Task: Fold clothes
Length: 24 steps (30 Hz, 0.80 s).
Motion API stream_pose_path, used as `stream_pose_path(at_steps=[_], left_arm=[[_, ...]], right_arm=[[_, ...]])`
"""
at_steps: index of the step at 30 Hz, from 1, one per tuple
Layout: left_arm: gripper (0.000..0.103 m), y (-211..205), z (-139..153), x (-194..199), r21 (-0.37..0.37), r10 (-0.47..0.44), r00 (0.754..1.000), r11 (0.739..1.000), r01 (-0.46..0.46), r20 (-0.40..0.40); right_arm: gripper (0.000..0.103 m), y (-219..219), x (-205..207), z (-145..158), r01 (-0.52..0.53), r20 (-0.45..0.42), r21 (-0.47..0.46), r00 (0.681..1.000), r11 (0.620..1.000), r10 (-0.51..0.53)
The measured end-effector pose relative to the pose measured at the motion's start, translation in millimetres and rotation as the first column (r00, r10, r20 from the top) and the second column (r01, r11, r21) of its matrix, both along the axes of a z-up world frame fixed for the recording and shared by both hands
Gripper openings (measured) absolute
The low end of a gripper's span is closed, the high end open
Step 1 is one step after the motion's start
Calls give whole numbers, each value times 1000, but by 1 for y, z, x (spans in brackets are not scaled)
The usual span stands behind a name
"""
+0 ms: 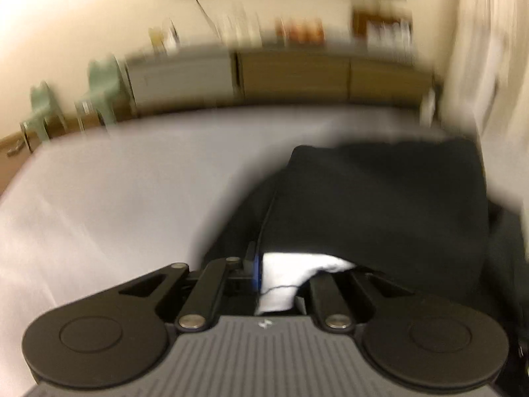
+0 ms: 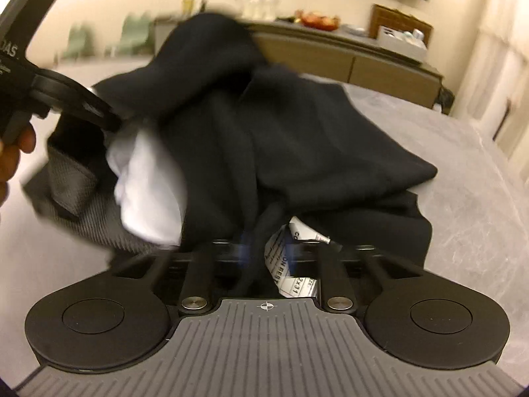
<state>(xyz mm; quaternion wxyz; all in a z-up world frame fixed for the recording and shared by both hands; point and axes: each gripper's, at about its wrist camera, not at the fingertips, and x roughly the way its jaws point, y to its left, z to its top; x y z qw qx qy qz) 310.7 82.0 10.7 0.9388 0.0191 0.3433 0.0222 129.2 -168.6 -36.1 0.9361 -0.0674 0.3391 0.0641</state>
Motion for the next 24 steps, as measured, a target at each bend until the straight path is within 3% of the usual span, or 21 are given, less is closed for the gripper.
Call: stream_pose_path(at_steps=[2,4,7,8,10,11,12,14,15,16,17,18,20,23,24], left_arm=[[8,16,51,-10,-40,4,990,999,2,139],[8,28,93,-30,-78,14,969,997,5,247],[9,21,95,-49,-25,-1,963,1000,8,268],[9,16,82,-48,2,-18,976,1000,18,217],[10,14,56,-44,34,-27,994,999,24,106],[12,20,44,-39,27,-28,998,999,26,50],[14,27,32,-40,15,-31,1000,999,31,-2],[18,39,19,-39,-12,-39,995,999,38,-96],[22,44,17,-37,-25,-44,991,999,41,-127],[25,48,20,-38,-34,-55,991,998,51,-119],[34,50,23,-39,-39,-64,992,997,60,-107],[48,49,27,-41,-34,-66,994,997,63,-85],[63,48,31,-46,-35,-70,996,997,68,-58],[64,46,27,-44,-49,-86,994,995,83,-69],[64,47,27,-43,-57,-89,993,995,85,-71]], right_arm=[[6,-11,-8,27,20,47,114,999,993,-26],[6,-8,-29,58,-47,111,229,994,972,22],[6,15,-59,84,-239,159,374,968,896,192],[6,28,-61,78,-299,128,382,954,875,270],[15,55,-61,56,-401,37,368,908,839,418],[30,59,-59,51,-403,15,347,905,847,425],[42,58,-56,49,-383,5,318,915,867,403],[50,58,-50,44,-342,-13,258,934,903,358],[64,57,-47,42,-321,-20,227,942,919,334],[73,52,-41,49,-291,3,213,955,933,297],[88,49,-30,56,-263,39,184,965,947,260],[95,48,-18,62,-237,76,147,971,960,227],[97,52,10,67,-197,115,65,975,978,188],[92,73,66,36,-206,24,-91,978,974,209],[67,76,83,23,-207,-25,-139,978,968,206]])
